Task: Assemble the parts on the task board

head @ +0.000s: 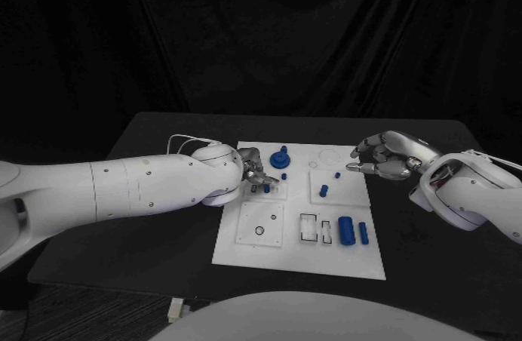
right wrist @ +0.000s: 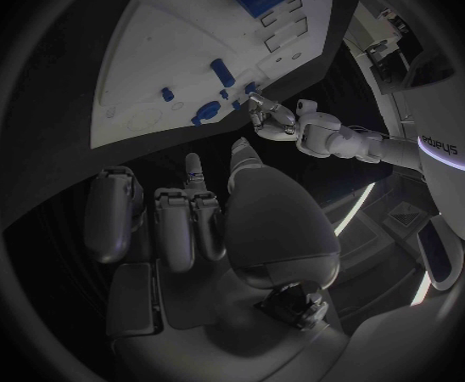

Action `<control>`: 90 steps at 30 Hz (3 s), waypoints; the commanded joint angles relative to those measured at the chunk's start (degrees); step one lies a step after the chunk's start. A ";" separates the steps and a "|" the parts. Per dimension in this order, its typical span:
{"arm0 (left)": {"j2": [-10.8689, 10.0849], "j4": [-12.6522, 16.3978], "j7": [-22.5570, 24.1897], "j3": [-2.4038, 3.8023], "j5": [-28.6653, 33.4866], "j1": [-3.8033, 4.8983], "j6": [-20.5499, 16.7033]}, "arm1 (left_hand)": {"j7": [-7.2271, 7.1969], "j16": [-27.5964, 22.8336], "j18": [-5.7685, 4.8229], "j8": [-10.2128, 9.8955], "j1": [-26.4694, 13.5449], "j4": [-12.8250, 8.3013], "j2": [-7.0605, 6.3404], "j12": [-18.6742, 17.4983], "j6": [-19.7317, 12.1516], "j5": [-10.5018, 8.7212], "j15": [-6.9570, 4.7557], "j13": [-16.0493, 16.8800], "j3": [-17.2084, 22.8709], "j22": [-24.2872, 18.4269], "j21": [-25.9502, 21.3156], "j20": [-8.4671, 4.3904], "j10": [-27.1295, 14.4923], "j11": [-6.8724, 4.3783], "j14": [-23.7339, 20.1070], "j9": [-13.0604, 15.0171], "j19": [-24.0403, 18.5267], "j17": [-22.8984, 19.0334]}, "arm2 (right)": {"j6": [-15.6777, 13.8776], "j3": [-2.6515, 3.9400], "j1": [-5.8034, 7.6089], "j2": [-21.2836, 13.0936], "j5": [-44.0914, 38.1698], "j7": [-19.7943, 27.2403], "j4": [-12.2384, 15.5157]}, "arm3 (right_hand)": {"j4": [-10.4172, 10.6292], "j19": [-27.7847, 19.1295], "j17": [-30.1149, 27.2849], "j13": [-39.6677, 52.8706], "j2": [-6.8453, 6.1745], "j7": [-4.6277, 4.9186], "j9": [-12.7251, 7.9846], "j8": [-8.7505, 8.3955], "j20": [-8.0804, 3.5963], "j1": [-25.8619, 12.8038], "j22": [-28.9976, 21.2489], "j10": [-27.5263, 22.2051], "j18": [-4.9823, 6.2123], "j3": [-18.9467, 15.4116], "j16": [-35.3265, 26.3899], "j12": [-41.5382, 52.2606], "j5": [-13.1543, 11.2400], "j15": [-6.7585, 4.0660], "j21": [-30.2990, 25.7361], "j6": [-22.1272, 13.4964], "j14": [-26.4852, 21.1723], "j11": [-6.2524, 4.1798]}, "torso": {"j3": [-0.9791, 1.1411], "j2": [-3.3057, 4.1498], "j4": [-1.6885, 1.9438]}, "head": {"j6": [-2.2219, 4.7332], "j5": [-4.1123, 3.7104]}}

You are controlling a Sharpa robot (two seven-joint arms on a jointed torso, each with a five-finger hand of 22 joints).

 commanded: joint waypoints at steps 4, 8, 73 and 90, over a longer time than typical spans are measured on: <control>0.16 -0.06 0.59 0.05 0.25 -0.10 1.29 | 0.00 -0.31 0.22 0.52 -0.07 0.09 0.72 -0.23 -0.55 0.09 -0.54 10.60 -0.45 6.23 -0.22 -0.32 3.73 -0.45 5.83 0.62 0.03 14.55 | -0.50 0.04 -0.13 -0.05 -0.07 -0.57 -0.02 | 0.10 -0.56 12.90 15.06 0.17 0.04 -0.09 0.17 0.02 0.60 10.05 6.18 1.09 -0.35 -0.25 0.20 0.25 0.54 -0.42 0.37 5.29 0.41 | 0.00 0.02 0.02 | -0.01 0.01; 0.15 -0.13 0.41 0.05 0.25 -0.11 1.56 | -0.10 -0.33 0.22 1.35 -0.26 0.14 1.12 -0.29 -0.83 0.66 -0.60 10.56 -0.74 6.28 -0.29 -0.38 3.70 -0.52 5.82 1.66 0.02 14.54 | -0.46 0.04 -0.13 -0.04 -0.07 -0.57 -0.07 | 0.10 -0.56 12.90 15.06 0.17 0.04 -0.09 0.17 0.02 0.60 10.05 6.18 1.09 -0.35 -0.25 0.20 0.25 0.54 -0.42 0.37 5.29 0.41 | 0.01 0.00 0.01 | -0.01 0.06; 16.37 -24.32 -7.93 0.15 19.55 8.74 45.54 | 3.36 0.15 -0.97 -17.75 5.59 -0.85 6.87 4.43 -1.10 7.08 1.55 14.99 -14.06 11.43 2.92 1.49 6.14 2.24 6.05 -14.65 3.90 15.06 | -2.86 0.04 -0.13 -1.61 -0.07 1.36 3.63 | 0.53 -0.13 13.42 15.06 0.88 -0.04 -0.34 0.14 0.05 -1.08 10.33 6.18 0.91 -1.58 0.21 0.20 0.29 0.50 0.33 0.86 5.48 0.33 | -0.03 0.08 0.03 | -0.01 -0.65; 16.41 -24.74 -7.29 0.15 14.43 7.65 40.90 | 2.51 0.15 -0.97 -16.38 6.33 -1.50 6.95 4.43 2.26 7.06 1.09 14.99 -12.06 11.56 2.84 1.20 6.14 1.60 6.05 -16.66 4.05 15.06 | -2.42 0.04 -0.13 -1.68 -0.07 0.94 3.39 | 0.50 -0.17 13.34 15.06 0.89 -0.04 -0.34 0.15 0.05 -1.05 10.30 6.18 0.93 -1.59 0.14 0.20 0.32 0.50 0.23 0.88 5.45 0.32 | -0.05 0.10 0.01 | -0.01 -0.65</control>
